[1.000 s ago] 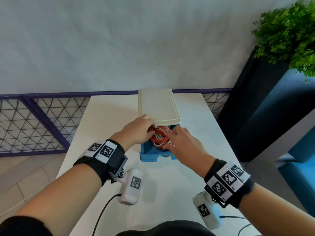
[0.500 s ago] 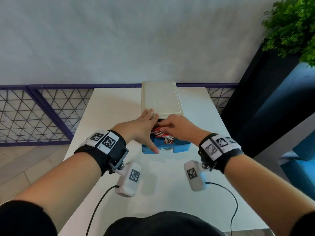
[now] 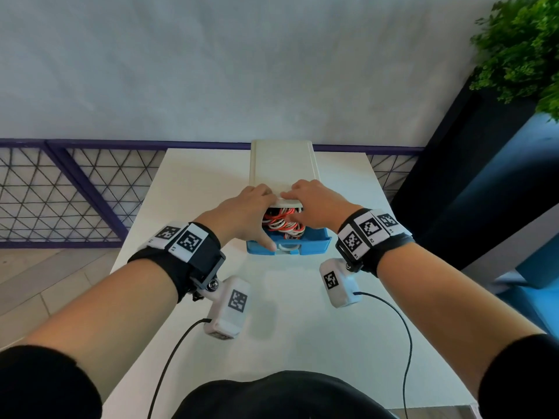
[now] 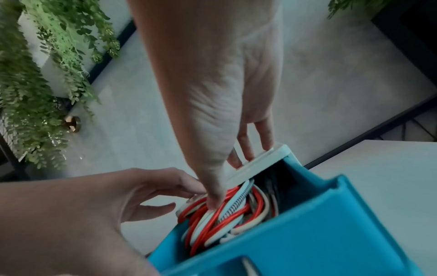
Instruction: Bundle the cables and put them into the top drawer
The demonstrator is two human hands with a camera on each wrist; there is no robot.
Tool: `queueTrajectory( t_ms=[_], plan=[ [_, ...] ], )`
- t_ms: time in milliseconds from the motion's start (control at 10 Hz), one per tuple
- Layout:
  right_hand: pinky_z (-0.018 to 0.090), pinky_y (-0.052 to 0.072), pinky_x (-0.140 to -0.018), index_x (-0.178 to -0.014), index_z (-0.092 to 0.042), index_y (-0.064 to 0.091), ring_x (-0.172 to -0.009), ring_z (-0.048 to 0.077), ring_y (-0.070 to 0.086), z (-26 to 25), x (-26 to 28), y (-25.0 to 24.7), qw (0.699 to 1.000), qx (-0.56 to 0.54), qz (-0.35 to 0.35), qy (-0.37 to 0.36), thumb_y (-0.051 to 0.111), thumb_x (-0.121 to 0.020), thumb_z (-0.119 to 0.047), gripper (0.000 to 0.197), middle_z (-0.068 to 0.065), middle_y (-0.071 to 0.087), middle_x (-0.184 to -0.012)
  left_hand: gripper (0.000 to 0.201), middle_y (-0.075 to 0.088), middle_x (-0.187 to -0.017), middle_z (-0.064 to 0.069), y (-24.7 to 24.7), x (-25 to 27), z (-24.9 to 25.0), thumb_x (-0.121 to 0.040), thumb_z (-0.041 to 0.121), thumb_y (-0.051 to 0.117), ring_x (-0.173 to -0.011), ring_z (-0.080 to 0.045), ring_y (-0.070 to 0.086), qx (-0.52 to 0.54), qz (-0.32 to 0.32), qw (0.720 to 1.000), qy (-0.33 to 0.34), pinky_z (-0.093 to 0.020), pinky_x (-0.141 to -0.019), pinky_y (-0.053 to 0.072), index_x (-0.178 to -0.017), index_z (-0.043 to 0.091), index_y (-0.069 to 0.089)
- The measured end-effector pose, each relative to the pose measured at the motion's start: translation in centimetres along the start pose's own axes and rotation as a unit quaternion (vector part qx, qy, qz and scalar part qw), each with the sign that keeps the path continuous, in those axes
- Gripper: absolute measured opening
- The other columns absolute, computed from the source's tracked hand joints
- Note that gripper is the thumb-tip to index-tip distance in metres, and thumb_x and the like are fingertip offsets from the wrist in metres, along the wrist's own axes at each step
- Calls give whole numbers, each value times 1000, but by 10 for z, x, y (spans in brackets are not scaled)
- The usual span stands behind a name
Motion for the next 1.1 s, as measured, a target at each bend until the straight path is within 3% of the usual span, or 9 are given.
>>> queueTrajectory(
  t_ms=[100,300,500,600,700,800,900,1000,1100],
  plan=[
    [42,32,-108,-145,-29,40,-136,27,30,1,0,-1,1000,-28,-4,8,50,-93,-30,53,4,37,-148,84,42,-127,3,-5,-3,1,-60,48,81,-118,-21,39,-5,24,1000,3,-43,-83,49,-131,23,43],
    [38,39,-100,-140,-31,47,-129,26,36,-3,-1,-1,997,-67,4,32,45,-89,-13,54,3,43,-138,58,47,-116,-2,-9,-10,6,-69,38,78,-108,-23,44,-42,92,995,16,-36,-65,40,-117,20,51],
    [40,41,-101,-140,-31,46,-128,26,37,-5,2,-1,998,-56,14,32,44,-88,-4,58,4,44,-138,25,51,-106,-4,-5,-14,13,-83,15,62,-100,-26,49,-98,184,978,7,-32,-60,36,-106,19,53],
    [39,42,-101,-140,-32,45,-127,27,38,-4,2,2,998,-49,12,28,45,-90,-4,58,5,44,-138,19,52,-101,-5,-2,-17,15,-85,6,54,-95,-27,50,-101,224,969,0,-31,-61,32,-100,17,54],
    [40,41,-102,-141,-33,44,-128,27,38,-4,3,2,999,-44,15,24,46,-91,-5,57,6,43,-139,20,52,-103,-6,0,-19,16,-84,8,57,-95,-27,50,-99,223,970,5,-32,-62,32,-101,16,52],
    [42,36,-106,-145,-32,38,-136,29,32,-3,8,3,998,-50,-12,20,42,-91,-4,60,7,38,-147,29,49,-110,-6,1,-17,11,-81,17,63,-101,-27,49,-79,184,980,8,-33,-68,41,-107,15,49],
    [40,21,-117,-151,-28,26,-146,25,16,3,24,7,996,-77,-38,15,39,-95,-10,60,5,17,-161,43,46,-124,0,5,-3,3,-81,24,65,-114,-23,46,22,126,992,20,-36,-86,46,-120,19,48],
    [37,20,-117,-152,-31,17,-148,18,12,21,58,20,995,-84,-36,28,39,-98,-21,60,-2,5,-163,51,38,-139,11,14,31,-16,-86,30,62,-127,-10,38,136,113,984,14,-29,-105,35,-133,30,41],
    [27,17,-116,-147,-50,13,-146,11,16,35,119,47,992,-76,-80,54,37,-100,-33,56,-8,10,-162,39,37,-130,25,47,88,-36,-84,54,53,-122,4,39,155,59,986,-26,-16,-102,30,-121,46,43]
  ],
)
Point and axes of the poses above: each hand's wrist, its own x-axis away from the middle knuckle, its own y-axis out of the palm, z = x × y, the point moved 4 cm from there along -x, towards the middle knuckle
